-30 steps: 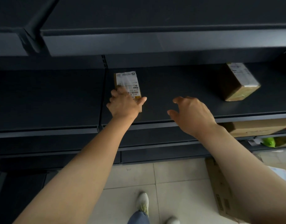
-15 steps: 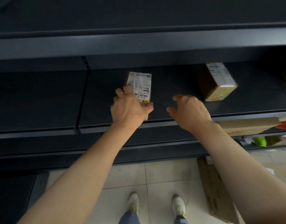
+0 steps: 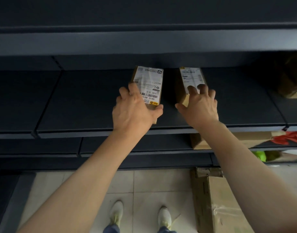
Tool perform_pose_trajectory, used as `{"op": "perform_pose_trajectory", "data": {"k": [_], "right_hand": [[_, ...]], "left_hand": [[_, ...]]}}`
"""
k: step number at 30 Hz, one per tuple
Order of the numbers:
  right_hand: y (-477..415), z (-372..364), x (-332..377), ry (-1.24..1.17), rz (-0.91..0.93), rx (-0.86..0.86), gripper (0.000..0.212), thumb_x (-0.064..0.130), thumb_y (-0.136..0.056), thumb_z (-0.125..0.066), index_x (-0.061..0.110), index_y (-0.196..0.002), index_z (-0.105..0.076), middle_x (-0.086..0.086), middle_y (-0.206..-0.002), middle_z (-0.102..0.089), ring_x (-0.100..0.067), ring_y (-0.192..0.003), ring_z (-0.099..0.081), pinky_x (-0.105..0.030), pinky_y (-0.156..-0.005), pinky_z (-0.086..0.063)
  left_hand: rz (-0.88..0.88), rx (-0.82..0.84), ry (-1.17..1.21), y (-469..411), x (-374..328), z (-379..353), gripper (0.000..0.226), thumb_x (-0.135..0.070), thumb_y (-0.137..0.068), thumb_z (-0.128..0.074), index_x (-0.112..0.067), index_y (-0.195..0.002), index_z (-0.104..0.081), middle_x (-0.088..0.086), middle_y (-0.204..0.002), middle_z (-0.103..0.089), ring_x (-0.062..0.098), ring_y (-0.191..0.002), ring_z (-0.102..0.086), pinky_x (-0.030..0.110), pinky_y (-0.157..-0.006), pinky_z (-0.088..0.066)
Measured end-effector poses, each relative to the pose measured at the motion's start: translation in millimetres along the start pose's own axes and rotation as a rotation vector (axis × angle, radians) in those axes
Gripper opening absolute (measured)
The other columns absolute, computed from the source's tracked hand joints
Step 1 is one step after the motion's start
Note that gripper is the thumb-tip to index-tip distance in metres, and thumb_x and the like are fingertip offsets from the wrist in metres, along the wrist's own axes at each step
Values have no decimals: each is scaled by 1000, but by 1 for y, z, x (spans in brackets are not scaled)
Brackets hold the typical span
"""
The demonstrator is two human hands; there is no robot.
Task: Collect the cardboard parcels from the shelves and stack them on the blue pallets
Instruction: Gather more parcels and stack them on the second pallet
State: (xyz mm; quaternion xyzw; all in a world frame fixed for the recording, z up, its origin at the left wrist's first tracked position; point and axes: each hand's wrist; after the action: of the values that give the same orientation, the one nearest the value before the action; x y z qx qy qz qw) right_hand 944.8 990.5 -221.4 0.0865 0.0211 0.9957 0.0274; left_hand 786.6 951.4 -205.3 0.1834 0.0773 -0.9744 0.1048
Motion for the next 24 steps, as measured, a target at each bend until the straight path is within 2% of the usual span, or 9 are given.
{"op": "perform_pose_trajectory", "data": {"k": [7,11,17,24], "right_hand": [[-41,-27,-16,-33,-95,79,84,60,-84,-55,21,-147,-15,-17,-155,-2,-46,-135,-17,-51,-104,-28],[-55,-38,-18,-75,-124,51,77,57,-86,-53,20,-145,-18,-18,-153,-6,-46,-130,-24,-51,-100,-33],[-51,-39,-7,-98,-142,27,65,40,-93,-49,19,-145,-17,-17,-148,-10,-48,-123,-26,-51,-94,-37],[17,-13,32,-59,55,53,69,42,-91,-50,22,-146,-13,-16,-144,-13,-44,-121,-29,-51,-94,-39]], "left_hand": [[37,-37,-35,4,-19,-19,94,-62,-67,-66,-9,-134,-27,14,-120,-44,28,-103,-52,35,-70,-45],[49,-51,-50,9,-18,-21,93,-63,-68,-65,-11,-134,-26,12,-120,-43,25,-102,-51,32,-69,-44],[76,-66,-48,19,-13,-17,90,-63,-68,-64,-12,-132,-28,10,-120,-43,25,-101,-51,32,-69,-45],[120,-70,-47,43,13,16,87,-60,-70,-65,-12,-132,-26,12,-120,-42,27,-101,-50,36,-72,-47]]}}
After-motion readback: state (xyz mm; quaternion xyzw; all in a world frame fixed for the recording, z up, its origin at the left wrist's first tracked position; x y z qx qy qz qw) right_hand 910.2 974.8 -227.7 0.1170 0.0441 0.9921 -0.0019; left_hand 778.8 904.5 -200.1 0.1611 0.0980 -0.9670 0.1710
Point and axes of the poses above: each hand's wrist, its own y-axis away from the middle knuckle, its own z-axis out of the back of the hand, x = y × z
